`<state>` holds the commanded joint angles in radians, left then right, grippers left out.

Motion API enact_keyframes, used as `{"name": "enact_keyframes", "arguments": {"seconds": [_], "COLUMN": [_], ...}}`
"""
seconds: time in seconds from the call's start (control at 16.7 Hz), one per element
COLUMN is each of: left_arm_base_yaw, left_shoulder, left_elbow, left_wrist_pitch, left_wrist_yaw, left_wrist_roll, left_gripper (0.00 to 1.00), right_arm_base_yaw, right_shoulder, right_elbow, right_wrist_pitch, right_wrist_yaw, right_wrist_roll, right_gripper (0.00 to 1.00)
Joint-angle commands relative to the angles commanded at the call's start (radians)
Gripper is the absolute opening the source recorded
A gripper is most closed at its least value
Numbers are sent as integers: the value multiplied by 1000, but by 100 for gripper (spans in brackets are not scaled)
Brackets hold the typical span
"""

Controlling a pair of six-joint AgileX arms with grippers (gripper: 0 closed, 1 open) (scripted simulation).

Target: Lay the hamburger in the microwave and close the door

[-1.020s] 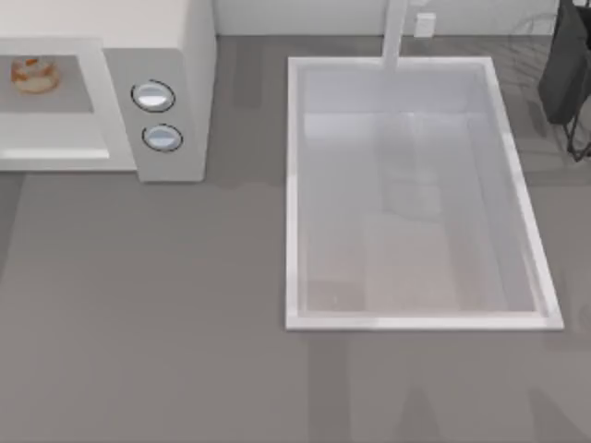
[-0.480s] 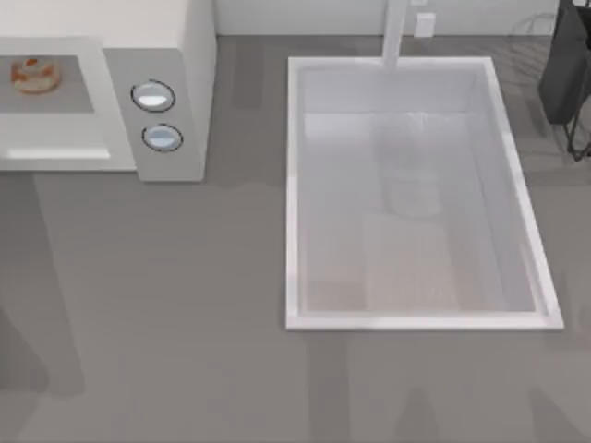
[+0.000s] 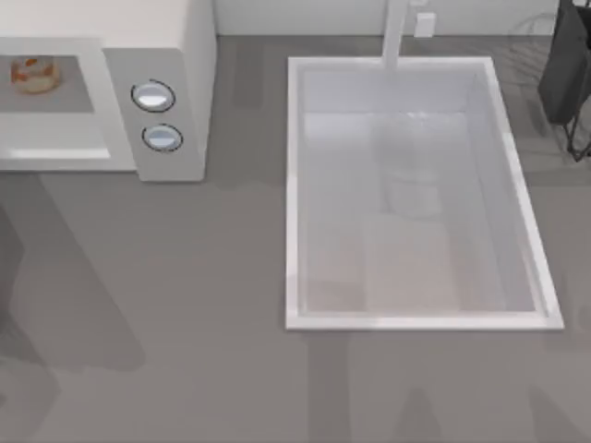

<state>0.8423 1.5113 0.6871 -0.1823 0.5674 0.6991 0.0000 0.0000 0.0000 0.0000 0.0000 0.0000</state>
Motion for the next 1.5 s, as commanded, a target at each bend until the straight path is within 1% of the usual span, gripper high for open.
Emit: {"name": "enact_keyframes", "arguments": {"seconds": [0.12,0.36,0.48,0.6,0.84,0.96,1.08,1.38,1.5], "left_arm_base_yaw": [-57,-240,-298,-313,-312,-347,-424,-716,-800], "left_shoulder": [-58,-225,-282,-297,-294,-302,-322,-409,-443], "left_elbow": [-48,-180,-233,-248,-246,-253,-267,-318,-337], "left_wrist_pitch": [17,65,83,88,86,86,88,95,98], "left_wrist_yaw": [-37,-134,-173,-184,-182,-209,-261,-443,-507], "left_wrist_roll": [-56,-214,-272,-287,-289,-318,-375,-576,-646], "left_gripper": [0,0,0,0,0,0,0,0,0], "right_arm_base_yaw": [0,0,0,0,0,0,0,0,0], "right_shoulder": [0,0,0,0,0,0,0,0,0], "right_elbow": [0,0,0,0,0,0,0,0,0], "right_wrist_pitch": [0,0,0,0,0,0,0,0,0], "right_wrist_yaw": [0,0,0,0,0,0,0,0,0], "right_wrist_roll": [0,0,0,0,0,0,0,0,0], "right_gripper": [100,100,100,100,100,100,100,100,100]}}
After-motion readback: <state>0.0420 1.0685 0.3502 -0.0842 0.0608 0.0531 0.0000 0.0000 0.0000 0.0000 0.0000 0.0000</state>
